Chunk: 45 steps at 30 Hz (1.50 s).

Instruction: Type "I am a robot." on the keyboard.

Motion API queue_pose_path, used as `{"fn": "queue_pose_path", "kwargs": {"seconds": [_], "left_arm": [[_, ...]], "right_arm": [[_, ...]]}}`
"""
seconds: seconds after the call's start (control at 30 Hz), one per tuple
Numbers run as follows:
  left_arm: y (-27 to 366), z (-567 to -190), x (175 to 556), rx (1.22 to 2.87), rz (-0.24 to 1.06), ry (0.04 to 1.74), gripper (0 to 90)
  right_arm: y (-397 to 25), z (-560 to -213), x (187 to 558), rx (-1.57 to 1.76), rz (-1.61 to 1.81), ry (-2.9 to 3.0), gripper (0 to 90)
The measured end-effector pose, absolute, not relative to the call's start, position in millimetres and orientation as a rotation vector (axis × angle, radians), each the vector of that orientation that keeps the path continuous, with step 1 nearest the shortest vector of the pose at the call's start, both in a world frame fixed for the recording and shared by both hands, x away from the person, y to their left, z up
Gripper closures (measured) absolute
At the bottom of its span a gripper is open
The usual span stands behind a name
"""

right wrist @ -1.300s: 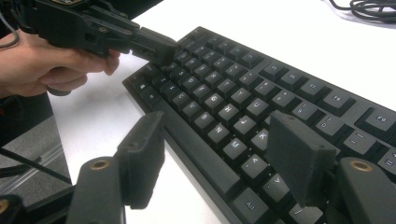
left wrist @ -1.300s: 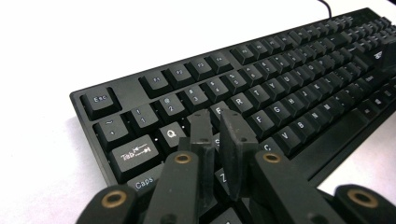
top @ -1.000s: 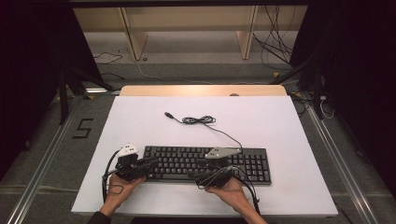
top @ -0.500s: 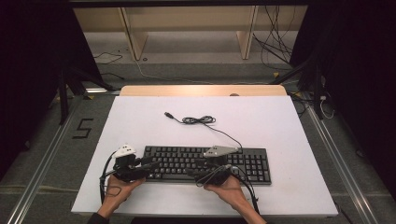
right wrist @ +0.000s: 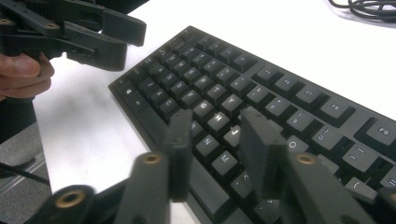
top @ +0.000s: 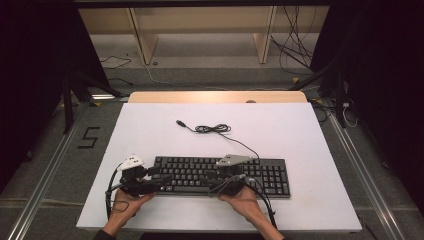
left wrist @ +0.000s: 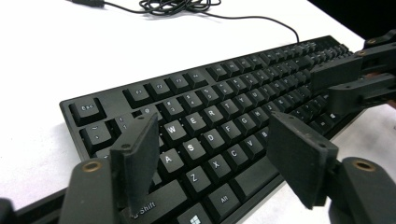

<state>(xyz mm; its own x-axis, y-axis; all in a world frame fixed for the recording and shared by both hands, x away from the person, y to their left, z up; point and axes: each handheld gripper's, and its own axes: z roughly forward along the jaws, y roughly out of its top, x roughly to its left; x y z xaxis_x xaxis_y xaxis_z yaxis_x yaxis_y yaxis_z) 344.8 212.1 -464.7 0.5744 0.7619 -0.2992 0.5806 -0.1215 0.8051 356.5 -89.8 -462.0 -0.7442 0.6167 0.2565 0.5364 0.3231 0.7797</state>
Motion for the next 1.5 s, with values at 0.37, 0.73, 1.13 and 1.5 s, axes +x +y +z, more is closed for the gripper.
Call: {"fn": "queue_pose_path", "kwargs": {"seconds": [0.37,0.73,1.13,1.5], "left_arm": [[212,-461,339,1.793,0.231,1.08,29.8],[212,-460,337,1.786,0.231,1.065,27.7],[210,-460,335,1.783,0.23,1.056,25.6],[210,-460,334,1.776,0.232,1.06,25.3]], "right_arm": [[-83,-466,361,1.089,1.357,2.507,90.0],[-79,-473,363,1.087,1.301,2.541,90.0],[-77,-477,364,1.09,1.267,2.555,90.0],[-76,-481,363,1.086,1.254,2.566,90.0]]}}
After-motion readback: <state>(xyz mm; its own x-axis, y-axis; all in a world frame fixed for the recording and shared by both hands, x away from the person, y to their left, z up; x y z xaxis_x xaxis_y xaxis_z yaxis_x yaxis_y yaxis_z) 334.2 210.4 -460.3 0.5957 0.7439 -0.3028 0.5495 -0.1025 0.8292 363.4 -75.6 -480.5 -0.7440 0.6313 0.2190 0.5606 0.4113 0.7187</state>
